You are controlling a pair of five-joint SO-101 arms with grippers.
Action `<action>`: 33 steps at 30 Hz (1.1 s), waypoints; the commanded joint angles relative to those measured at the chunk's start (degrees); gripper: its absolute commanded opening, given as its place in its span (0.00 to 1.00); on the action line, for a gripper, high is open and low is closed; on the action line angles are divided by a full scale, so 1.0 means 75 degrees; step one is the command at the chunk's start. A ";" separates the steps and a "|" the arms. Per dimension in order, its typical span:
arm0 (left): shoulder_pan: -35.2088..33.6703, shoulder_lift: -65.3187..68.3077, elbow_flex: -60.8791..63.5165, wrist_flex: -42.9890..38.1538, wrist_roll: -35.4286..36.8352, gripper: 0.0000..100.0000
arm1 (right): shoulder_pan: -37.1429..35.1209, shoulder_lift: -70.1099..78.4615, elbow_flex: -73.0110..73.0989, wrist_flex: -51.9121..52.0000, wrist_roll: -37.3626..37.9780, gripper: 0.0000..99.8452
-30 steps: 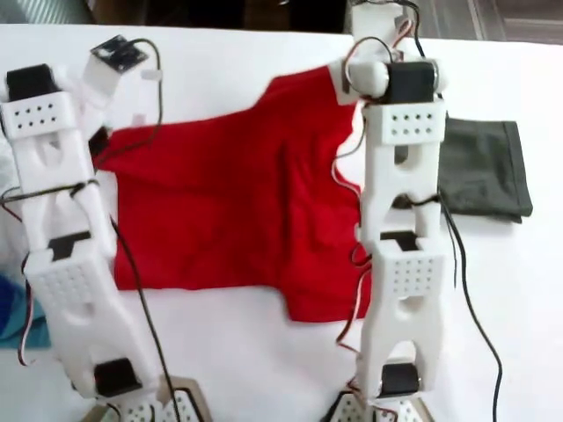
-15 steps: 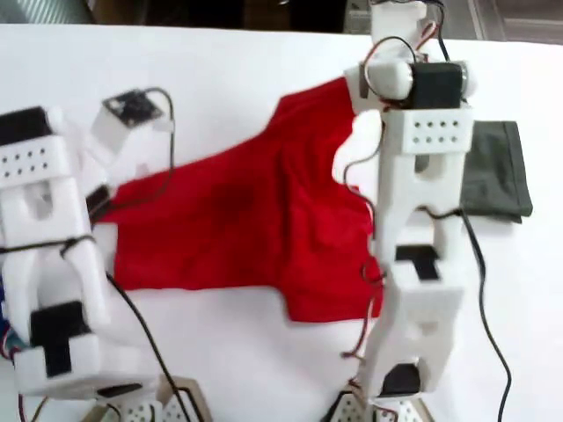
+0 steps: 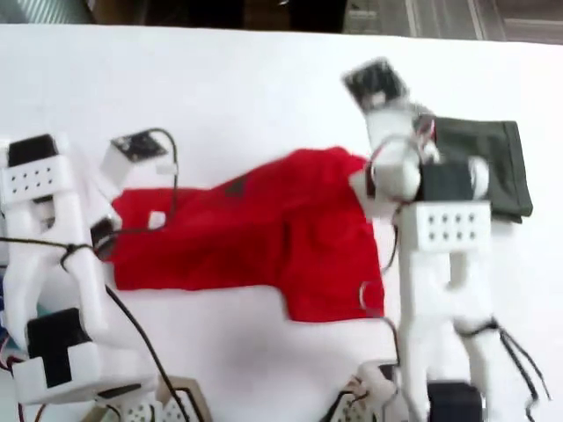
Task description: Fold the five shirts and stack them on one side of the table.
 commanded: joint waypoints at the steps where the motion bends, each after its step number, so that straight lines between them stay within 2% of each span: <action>1: -0.0094 -0.0375 0.0440 0.0070 -0.0223 0.03 | 0.0311 -0.1295 0.2438 -0.1190 0.0293 0.02; 7: -0.0152 -0.0375 0.1483 -0.1078 -0.0223 0.03 | 0.0779 -0.2151 0.4630 -0.2151 0.0832 0.02; 12: -0.0141 -0.0375 0.1905 -0.1325 -0.0223 0.03 | 0.1166 -0.2315 0.5521 -0.2538 0.1114 0.02; 21: -0.0141 -0.0375 0.1940 -0.1254 -0.0199 0.03 | 0.1881 -0.2315 0.5873 -0.2749 0.1547 0.02; 27: 0.0199 -0.0363 0.1952 -0.1278 -0.0176 0.03 | 0.1893 -0.2280 0.5873 -0.2784 0.1547 0.02; 33: 0.0539 -0.0363 0.2561 -0.2016 -0.0176 0.03 | 0.1881 -0.2268 0.6001 -0.2772 0.1536 0.02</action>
